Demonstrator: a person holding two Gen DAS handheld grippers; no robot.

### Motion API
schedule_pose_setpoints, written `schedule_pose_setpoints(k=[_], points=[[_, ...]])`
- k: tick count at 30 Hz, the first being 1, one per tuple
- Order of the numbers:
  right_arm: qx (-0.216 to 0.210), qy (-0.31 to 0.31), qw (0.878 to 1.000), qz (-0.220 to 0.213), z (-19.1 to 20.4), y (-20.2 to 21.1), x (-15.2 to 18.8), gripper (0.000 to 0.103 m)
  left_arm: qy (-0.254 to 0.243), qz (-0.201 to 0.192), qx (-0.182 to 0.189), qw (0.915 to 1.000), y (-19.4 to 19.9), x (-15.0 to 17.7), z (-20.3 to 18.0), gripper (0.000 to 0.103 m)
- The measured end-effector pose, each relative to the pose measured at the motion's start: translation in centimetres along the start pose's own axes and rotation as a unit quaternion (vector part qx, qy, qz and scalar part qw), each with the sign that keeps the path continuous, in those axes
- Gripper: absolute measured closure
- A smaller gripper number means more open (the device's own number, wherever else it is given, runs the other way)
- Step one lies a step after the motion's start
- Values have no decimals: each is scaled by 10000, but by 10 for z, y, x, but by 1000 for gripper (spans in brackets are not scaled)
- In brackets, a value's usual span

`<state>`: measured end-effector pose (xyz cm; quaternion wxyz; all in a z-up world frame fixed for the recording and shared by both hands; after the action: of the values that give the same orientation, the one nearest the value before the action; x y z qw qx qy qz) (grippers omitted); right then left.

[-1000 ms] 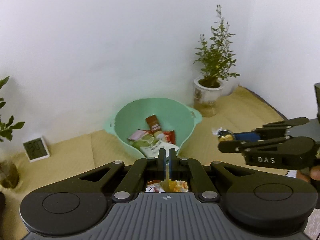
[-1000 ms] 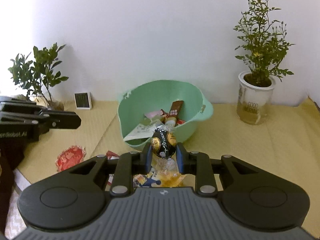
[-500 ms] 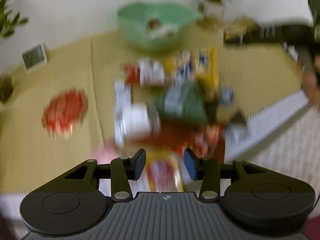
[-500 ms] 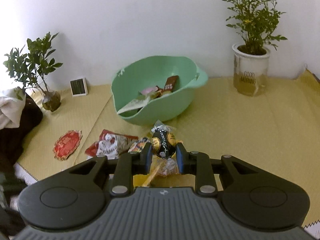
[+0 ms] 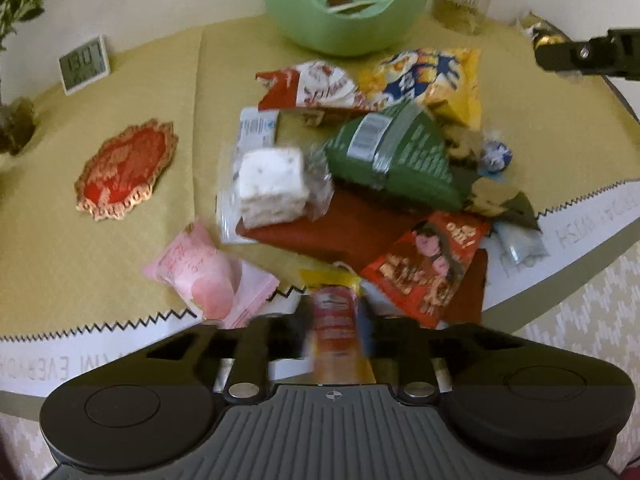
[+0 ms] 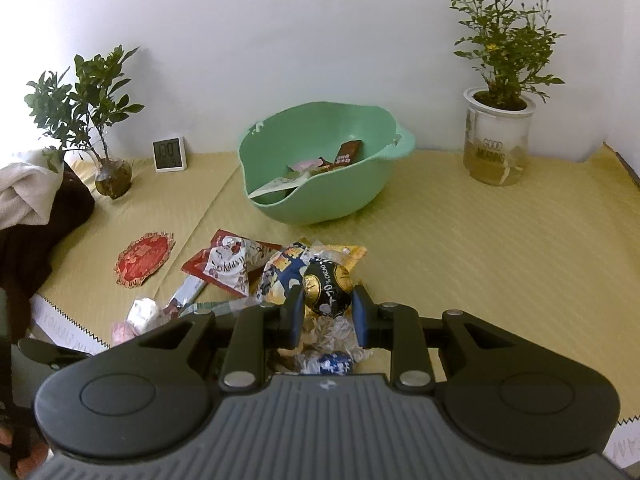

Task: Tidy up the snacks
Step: 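Carry the yellow packet and gold chocolate over the green basin and release both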

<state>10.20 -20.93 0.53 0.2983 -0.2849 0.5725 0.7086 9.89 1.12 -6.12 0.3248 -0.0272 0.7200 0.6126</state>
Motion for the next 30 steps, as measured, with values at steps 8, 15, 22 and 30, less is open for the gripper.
schedule_pose_setpoints(k=[8, 15, 22, 30], points=[[-22, 10, 10000, -62, -7, 4, -1, 73, 53, -476, 9, 9988, 52, -20, 5, 44], [-112, -128, 9996, -210, -10, -4, -18, 73, -68, -1129, 19, 9936, 83, -77, 12, 46], [-126, -28, 9993, -359, -7, -28, -54, 73, -385, -1689, 130, 9848, 74, -170, -5, 46], [-75, 188, 9991, -374, -1, -72, -93, 73, -545, -1697, 229, 9837, 28, -244, -16, 46]])
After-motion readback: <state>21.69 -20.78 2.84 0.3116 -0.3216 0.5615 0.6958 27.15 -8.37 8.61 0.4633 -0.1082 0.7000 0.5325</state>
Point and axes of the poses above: each gripper's, at about its wrist camera, not at the fingertips, and y roughly against the way its jaws point, z to its left, x to its underside, the point moved 3 cm from there along -y, roughly the way its jaws point, and after that the axes turned 4 degrees about -z, right-handed, at the moved point
